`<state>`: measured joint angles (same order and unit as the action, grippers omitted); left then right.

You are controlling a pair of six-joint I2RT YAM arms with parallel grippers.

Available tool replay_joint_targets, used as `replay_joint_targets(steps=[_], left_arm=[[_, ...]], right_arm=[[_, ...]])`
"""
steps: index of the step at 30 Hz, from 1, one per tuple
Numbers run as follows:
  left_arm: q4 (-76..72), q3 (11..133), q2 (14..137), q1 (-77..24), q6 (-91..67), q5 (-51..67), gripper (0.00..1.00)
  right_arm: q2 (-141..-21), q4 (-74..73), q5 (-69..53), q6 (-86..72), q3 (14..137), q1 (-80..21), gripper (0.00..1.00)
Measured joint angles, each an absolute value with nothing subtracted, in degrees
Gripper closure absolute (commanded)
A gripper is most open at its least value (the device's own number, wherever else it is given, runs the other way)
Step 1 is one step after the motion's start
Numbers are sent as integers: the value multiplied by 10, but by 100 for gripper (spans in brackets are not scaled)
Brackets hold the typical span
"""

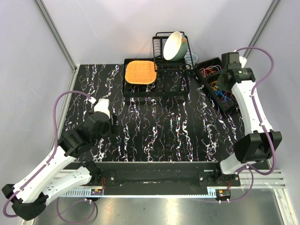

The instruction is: Untangle the cables

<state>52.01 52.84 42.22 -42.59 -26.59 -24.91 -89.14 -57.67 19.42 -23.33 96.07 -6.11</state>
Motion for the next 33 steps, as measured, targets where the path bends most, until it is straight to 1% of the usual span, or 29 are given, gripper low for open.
replay_joint_targets(steps=[7, 13, 25, 33], left_arm=[[520, 528, 422, -426, -266, -249, 27], [520, 528, 422, -426, -266, -249, 27], [520, 528, 420, -426, -266, -250, 27], [520, 528, 421, -426, -266, -254, 27]], right_arm=[[-903, -549, 189, -245, 960, 9, 100], [-957, -527, 188, -261, 981, 41, 100], [-1035, -488, 183, -271, 982, 76, 100], [-1057, -477, 173, -275, 982, 79, 100]])
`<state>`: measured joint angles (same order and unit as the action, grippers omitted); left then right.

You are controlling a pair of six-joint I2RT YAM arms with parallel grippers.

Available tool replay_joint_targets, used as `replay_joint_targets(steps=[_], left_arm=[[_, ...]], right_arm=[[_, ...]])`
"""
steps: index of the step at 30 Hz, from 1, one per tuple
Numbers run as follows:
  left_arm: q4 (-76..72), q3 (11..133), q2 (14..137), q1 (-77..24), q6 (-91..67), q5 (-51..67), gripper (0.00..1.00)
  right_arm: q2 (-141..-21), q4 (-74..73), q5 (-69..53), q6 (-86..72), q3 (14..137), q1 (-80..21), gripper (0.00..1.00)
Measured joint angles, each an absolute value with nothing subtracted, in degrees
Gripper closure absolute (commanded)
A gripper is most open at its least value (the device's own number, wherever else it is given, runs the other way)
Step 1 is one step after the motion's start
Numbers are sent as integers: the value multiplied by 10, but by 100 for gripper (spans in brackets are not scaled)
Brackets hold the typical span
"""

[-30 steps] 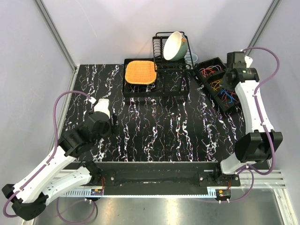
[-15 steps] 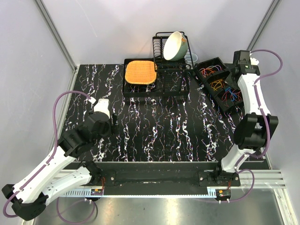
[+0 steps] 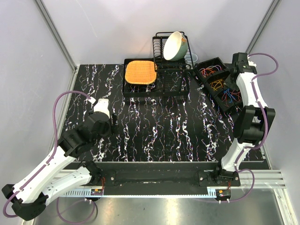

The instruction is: Untangle the cables

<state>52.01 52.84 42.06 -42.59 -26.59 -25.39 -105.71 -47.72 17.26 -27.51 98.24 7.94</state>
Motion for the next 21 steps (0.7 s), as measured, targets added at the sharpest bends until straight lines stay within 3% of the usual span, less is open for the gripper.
replay_joint_targets(steps=[5, 6, 8, 9, 10, 12, 21], left_arm=[[520, 528, 421, -426, -266, -254, 27], [520, 528, 421, -426, -266, -254, 27], [520, 528, 421, -426, -266, -254, 27], [520, 528, 421, -426, -266, -254, 27], [520, 528, 421, -426, -266, -254, 27], [520, 528, 421, -426, -266, -254, 27], [520, 528, 421, -426, -266, -255, 27]], right_arm=[[-1060, -476, 173, -278, 983, 82, 99], [-1060, -476, 173, -279, 983, 83, 76], [-1062, -475, 172, -285, 985, 86, 44], [-1063, -475, 170, -288, 986, 88, 21], [-1063, -474, 170, -290, 988, 89, 16], [-1065, -472, 170, -293, 990, 92, 10], [-1065, -469, 169, -294, 992, 95, 10]])
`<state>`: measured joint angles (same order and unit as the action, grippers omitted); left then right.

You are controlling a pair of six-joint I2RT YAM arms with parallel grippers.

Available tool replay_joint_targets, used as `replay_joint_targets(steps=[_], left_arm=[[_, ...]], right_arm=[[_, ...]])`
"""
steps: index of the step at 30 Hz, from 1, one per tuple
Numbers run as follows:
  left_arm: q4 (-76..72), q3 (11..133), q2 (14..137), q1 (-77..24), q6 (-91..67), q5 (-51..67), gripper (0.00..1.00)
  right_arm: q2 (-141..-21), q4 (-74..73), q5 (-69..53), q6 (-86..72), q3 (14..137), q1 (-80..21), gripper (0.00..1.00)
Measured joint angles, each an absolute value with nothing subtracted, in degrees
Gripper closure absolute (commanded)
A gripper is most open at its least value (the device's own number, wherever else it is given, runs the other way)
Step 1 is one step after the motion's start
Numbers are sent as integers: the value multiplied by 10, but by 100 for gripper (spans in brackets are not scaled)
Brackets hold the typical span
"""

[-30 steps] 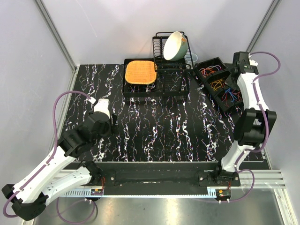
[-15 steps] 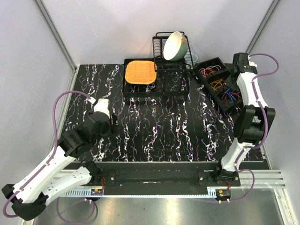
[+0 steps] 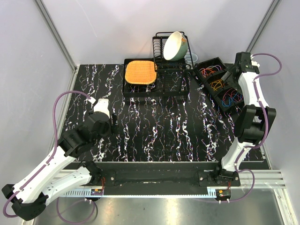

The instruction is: Untangle the cables

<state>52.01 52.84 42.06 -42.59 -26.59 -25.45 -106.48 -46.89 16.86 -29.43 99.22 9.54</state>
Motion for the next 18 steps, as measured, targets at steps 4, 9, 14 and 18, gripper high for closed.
replay_joint_targets(steps=[4, 9, 14, 18], left_arm=[[520, 528, 421, -426, -266, -255, 27], [520, 528, 421, -426, -266, -256, 27], [520, 528, 421, -426, -266, -256, 27], [520, 528, 420, -426, -266, -256, 27]], right_arm=[[-1065, -467, 168, -294, 995, 95, 10], [-1064, -461, 149, -293, 994, 95, 10], [-1024, -398, 82, -281, 939, 95, 0], [-925, -273, 20, -275, 802, 95, 0]])
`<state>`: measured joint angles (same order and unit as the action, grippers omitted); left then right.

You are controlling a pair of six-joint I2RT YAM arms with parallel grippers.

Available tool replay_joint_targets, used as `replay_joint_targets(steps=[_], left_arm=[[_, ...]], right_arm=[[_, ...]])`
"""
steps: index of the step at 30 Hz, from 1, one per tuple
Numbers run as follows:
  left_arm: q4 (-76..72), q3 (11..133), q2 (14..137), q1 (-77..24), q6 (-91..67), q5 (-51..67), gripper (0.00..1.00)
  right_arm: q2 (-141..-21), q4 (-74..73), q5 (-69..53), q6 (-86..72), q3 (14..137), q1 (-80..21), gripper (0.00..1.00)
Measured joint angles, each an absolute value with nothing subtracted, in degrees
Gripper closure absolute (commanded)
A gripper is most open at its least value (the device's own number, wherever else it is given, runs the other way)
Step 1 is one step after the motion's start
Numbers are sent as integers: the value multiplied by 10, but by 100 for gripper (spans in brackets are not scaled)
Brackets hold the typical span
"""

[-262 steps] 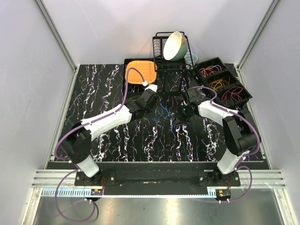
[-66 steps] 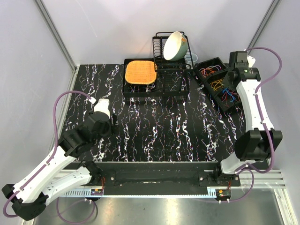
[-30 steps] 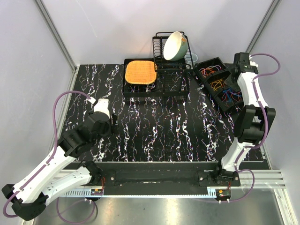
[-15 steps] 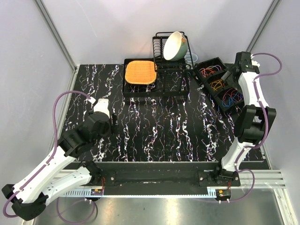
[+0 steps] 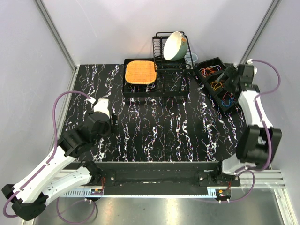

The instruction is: Untangle the cables

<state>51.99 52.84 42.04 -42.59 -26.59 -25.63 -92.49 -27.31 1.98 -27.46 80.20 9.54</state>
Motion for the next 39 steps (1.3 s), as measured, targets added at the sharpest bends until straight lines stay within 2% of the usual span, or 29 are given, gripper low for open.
replay_joint_targets(steps=[4, 10, 16, 22, 32, 39], left_arm=[[520, 528, 420, -426, -266, -256, 27], [520, 528, 420, -426, -266, -256, 27], [520, 528, 420, -426, -266, -256, 27], [520, 528, 420, -426, -266, -256, 27], [519, 528, 420, -426, -266, -256, 27], [519, 528, 420, -426, -266, -256, 27]], right_arm=[[-816, -93, -1, -300, 632, 95, 0], [-753, 154, -53, -295, 431, 100, 2], [-771, 245, -158, -262, 423, 99, 3], [-785, 296, -205, -240, 366, 98, 3], [-794, 224, -169, -152, 351, 98, 3], [-827, 299, -141, -122, 310, 96, 3]])
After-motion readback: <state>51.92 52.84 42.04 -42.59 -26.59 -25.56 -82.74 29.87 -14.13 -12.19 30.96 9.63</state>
